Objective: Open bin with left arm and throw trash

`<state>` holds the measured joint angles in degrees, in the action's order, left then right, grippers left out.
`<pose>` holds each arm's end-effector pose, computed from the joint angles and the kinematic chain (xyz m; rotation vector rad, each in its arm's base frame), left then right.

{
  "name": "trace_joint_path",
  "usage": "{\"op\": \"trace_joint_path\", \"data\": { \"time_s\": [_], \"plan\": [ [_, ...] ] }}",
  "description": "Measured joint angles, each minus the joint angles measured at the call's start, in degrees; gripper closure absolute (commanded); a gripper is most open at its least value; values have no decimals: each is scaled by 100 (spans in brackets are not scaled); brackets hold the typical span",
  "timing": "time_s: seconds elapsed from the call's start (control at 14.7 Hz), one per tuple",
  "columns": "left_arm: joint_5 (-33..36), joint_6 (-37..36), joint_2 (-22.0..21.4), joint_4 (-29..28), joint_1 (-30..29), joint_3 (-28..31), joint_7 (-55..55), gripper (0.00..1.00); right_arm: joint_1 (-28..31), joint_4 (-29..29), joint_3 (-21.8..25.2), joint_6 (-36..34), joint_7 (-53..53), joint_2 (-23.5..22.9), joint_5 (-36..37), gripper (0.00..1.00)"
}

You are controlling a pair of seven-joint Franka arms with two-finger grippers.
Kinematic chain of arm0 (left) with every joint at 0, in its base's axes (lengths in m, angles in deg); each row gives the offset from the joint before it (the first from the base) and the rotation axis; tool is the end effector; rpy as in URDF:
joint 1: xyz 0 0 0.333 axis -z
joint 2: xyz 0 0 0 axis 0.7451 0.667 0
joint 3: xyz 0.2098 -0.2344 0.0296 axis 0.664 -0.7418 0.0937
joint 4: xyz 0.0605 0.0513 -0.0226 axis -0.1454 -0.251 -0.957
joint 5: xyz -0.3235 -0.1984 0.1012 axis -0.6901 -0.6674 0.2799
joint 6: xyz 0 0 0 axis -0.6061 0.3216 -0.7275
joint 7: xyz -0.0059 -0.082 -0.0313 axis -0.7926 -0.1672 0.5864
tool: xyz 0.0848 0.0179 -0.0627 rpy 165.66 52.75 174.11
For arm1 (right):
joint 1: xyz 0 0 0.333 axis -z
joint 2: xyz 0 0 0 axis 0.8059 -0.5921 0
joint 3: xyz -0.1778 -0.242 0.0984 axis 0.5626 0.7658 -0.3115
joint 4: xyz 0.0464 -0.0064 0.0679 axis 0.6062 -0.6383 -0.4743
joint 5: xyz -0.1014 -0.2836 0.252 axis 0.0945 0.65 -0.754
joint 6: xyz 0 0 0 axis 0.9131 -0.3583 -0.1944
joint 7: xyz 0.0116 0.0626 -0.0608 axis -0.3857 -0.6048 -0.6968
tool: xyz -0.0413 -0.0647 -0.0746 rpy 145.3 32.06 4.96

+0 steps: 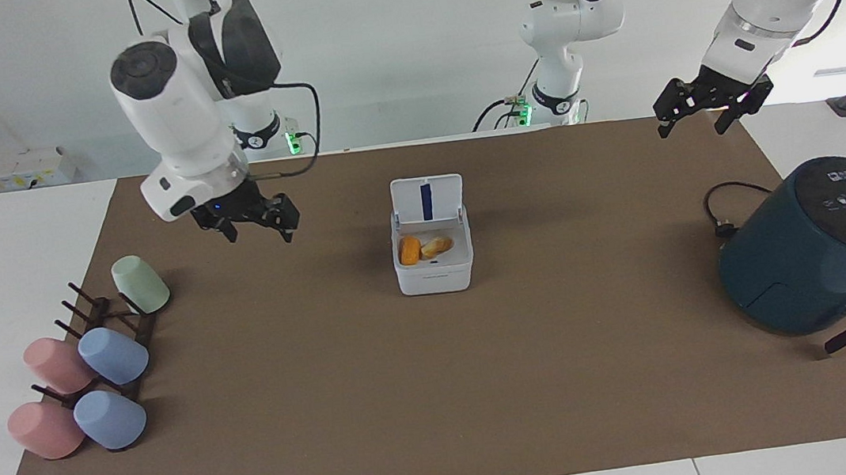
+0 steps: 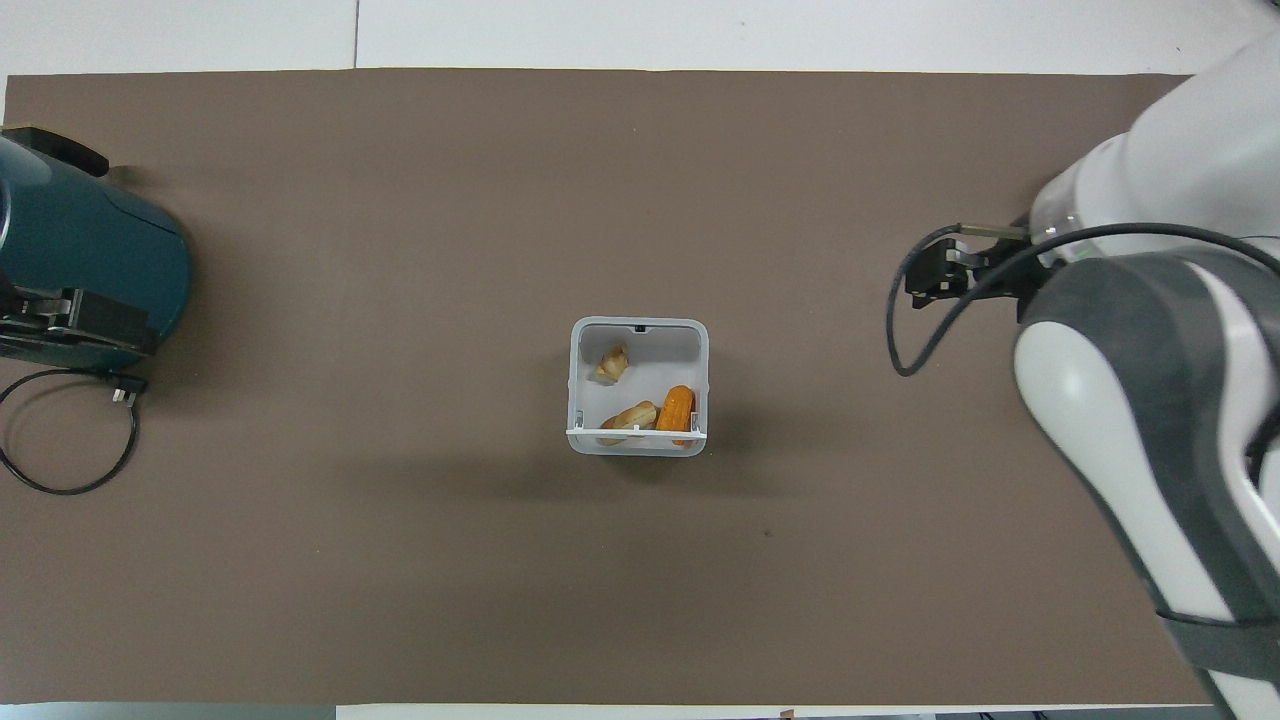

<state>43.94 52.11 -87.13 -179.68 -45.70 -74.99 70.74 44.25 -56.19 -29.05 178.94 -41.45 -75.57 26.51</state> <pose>0.5327 -0.0350 0.6167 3.1105 -0.1990 -0.1096 0.5684 0.0902 0.5580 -3.1042 0.2240 0.1116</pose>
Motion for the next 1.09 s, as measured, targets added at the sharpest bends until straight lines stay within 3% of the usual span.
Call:
{"op": "trace_joint_path", "data": {
  "time_s": [0.27,1.09],
  "plan": [
    [0,0,0,0,0,-1,0,0,537,261,255,-890,-1234,443,232,0],
    [0,1,0,0,0,-5,1,0,836,-10,320,-603,-1818,499,399,0]
  ]
}}
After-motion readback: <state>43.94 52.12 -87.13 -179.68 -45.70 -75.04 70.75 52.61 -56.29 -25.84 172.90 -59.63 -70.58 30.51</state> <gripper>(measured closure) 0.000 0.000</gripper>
